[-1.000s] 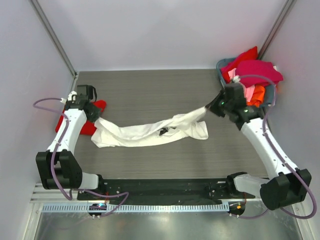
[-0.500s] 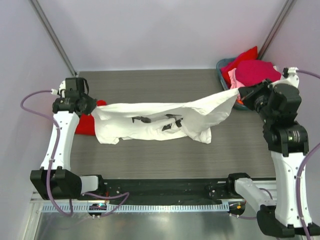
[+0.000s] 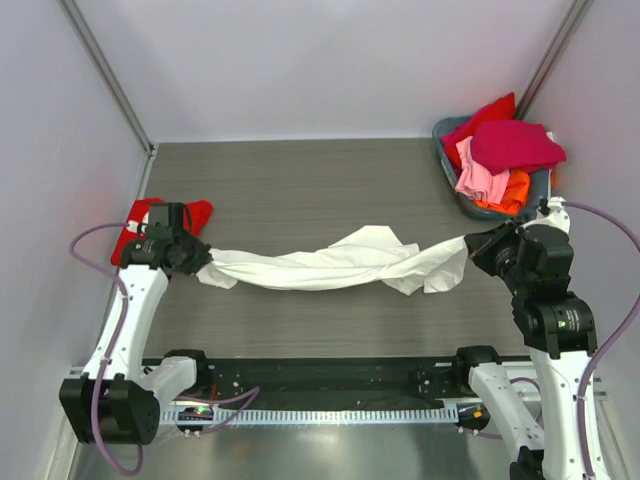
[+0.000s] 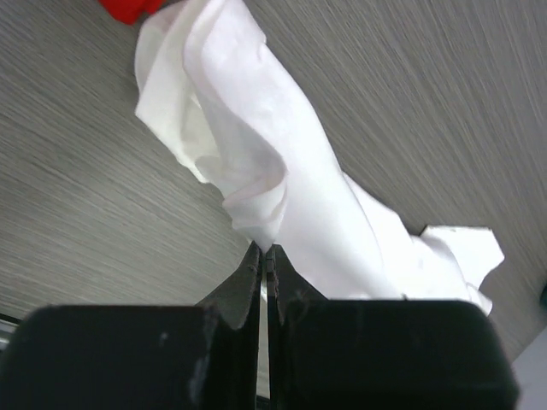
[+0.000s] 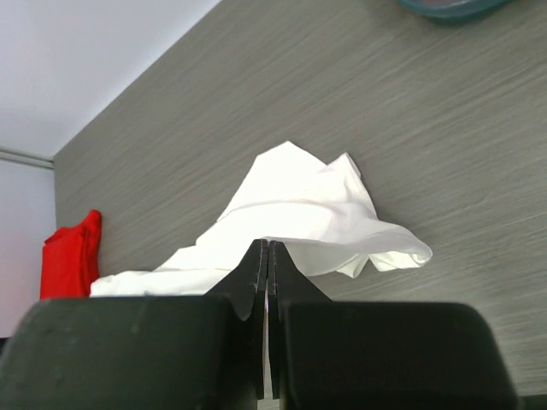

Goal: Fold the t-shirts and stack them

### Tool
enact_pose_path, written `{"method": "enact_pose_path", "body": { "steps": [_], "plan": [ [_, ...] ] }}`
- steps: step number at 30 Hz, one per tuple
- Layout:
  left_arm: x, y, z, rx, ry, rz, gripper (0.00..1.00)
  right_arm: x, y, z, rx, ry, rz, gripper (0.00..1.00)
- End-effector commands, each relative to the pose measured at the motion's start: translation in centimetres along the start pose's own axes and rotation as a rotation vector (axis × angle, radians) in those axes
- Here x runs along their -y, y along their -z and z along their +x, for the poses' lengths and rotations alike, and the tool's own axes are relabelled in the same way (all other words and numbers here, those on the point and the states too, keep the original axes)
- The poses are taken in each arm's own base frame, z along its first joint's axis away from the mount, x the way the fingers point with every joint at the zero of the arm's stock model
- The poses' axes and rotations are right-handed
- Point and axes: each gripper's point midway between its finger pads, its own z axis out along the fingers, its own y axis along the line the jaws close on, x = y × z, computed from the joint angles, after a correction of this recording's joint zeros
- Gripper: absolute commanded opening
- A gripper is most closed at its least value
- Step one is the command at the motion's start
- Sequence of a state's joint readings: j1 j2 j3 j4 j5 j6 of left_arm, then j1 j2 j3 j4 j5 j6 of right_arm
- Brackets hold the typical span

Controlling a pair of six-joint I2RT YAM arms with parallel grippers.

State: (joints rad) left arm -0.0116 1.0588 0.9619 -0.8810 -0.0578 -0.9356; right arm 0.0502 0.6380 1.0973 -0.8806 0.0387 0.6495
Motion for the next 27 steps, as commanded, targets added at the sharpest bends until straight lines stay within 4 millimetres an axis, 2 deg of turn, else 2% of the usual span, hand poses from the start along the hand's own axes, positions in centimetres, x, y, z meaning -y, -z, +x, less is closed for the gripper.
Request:
{"method": "enact_pose_path", "body": {
  "steps": [1, 3, 7, 9, 10, 13, 14, 16, 17, 19, 22, 25, 26, 27],
  "plan": [
    [0.3, 0.9, 1.4, 0.003, -0.045, 0.051, 0.01, 0.4, -0.6, 0.3, 0.004, 0.002, 0.009, 0.01],
    [0.0, 0.4, 2.1, -0.004, -0.061, 0.04, 0.0, 1.3, -1.7, 1.1, -0.023, 0.008, 0.043, 0.01],
    [0.1, -3.1, 3.4, -0.063, -0.057, 0.013, 0.01, 2.3, -4.0, 1.7, -0.03, 0.005, 0.083, 0.01],
    [0.5, -4.1, 3.1, -0.067, -0.061, -0.005, 0.01, 2.8, -5.0, 2.1, -0.037, 0.006, 0.107, 0.01],
    [0.9, -5.2, 2.9, -0.072, -0.063, -0.02, 0.0, 2.8, -5.5, 1.8, -0.023, 0.005, 0.11, 0.01],
    [3.2, -6.3, 1.1, -0.049, -0.069, -0.012, 0.04, 3.7, -7.1, 1.6, -0.016, 0.01, 0.162, 0.01],
    [4.4, -7.2, 0.7, -0.073, -0.118, -0.008, 0.11, 4.0, -7.5, 1.7, -0.018, 0.014, 0.181, 0.01],
    [6.5, -7.5, 0.9, -0.129, -0.162, 0.053, 0.48, 4.3, -8.5, 2.0, -0.034, 0.014, 0.198, 0.01],
    [7.1, -7.5, 0.7, -0.13, -0.169, 0.074, 0.58, 4.3, -8.8, 2.1, -0.04, 0.016, 0.201, 0.01],
    [8.2, -7.1, 0.4, -0.109, -0.167, 0.138, 0.6, 4.5, -9.1, 2.5, -0.048, 0.017, 0.203, 0.01],
    [6.7, -6.3, 0.2, -0.059, -0.158, 0.113, 0.59, 4.9, -9.3, 2.8, -0.048, 0.019, 0.208, 0.01],
    [3.7, -5.7, 0.6, -0.051, -0.168, 0.043, 0.56, 5.3, -9.4, 3.4, -0.058, 0.029, 0.209, 0.01],
    [2.1, -6.0, 1.1, -0.065, -0.16, 0.01, 0.54, 5.3, -9.4, 3.5, -0.061, 0.031, 0.208, 0.01],
    [1.7, -5.3, 1.4, -0.06, -0.152, 0.021, 0.52, 5.5, -9.4, 3.8, -0.067, 0.032, 0.21, 0.01]
  ]
}}
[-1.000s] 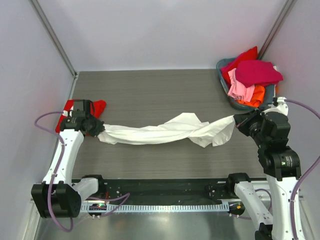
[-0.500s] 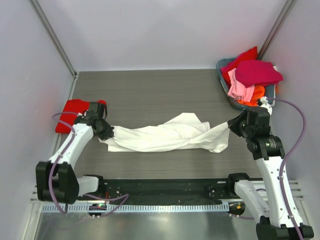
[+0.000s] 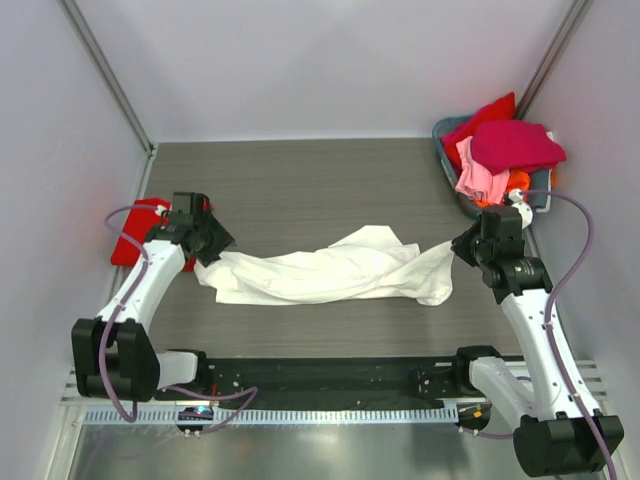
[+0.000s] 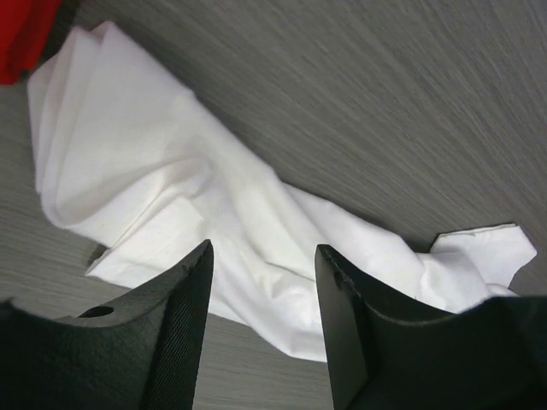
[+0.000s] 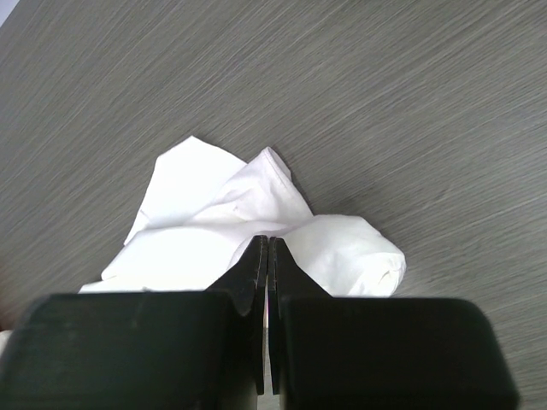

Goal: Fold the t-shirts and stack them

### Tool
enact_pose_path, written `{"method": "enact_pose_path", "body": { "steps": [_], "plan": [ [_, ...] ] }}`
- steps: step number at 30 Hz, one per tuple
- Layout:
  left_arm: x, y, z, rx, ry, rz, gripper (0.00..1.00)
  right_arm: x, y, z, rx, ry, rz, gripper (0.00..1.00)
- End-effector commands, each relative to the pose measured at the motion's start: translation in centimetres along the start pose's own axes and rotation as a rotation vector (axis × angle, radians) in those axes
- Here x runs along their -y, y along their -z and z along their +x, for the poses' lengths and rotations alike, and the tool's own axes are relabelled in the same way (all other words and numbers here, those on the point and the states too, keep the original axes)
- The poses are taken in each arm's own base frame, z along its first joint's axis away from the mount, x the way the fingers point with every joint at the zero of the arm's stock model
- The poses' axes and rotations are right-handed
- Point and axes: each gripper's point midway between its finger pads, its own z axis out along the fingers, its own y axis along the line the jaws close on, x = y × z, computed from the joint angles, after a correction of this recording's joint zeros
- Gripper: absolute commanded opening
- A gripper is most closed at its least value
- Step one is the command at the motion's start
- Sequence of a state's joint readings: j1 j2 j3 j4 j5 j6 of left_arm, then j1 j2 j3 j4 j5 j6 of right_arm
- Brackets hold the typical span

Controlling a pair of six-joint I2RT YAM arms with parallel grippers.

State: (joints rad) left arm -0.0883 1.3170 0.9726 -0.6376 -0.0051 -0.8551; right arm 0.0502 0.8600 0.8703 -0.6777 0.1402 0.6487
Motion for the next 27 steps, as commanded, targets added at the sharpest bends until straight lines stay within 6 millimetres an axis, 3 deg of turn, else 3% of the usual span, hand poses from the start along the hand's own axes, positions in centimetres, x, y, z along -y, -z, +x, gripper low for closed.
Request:
{"method": "enact_pose_path", "body": {
  "steps": [1, 5, 8, 12, 16, 27],
  "plan": [
    [-3.0, 1.1, 1.3, 0.004, -0.001, -0.04, 0.52, -0.2, -0.1, -1.0, 0.057, 0.007, -0.018, 0.01],
    [-6.3, 1.5, 4.3, -0.006, 0.065, -0.078, 0.5, -0.2, -0.2, -0.3, 0.042, 0.005, -0.031, 0.01],
    [-7.5, 1.8, 5.3, 0.012, 0.104, -0.073, 0.47, -0.2, -0.4, 0.2, 0.026, -0.001, -0.04, 0.01],
    [-8.3, 1.6, 5.8, 0.038, 0.137, -0.066, 0.37, -0.2, -0.6, 0.8, 0.007, 0.002, -0.047, 0.01],
    [-10.1, 0.9, 5.7, 0.06, 0.163, -0.164, 0.33, -0.1, -0.7, 1.2, -0.003, -0.005, -0.053, 0.01],
    [-11.3, -1.6, 6.5, -0.004, 0.158, -0.248, 0.36, 0.3, -0.9, 2.0, -0.018, -0.012, -0.051, 0.01]
  ]
}}
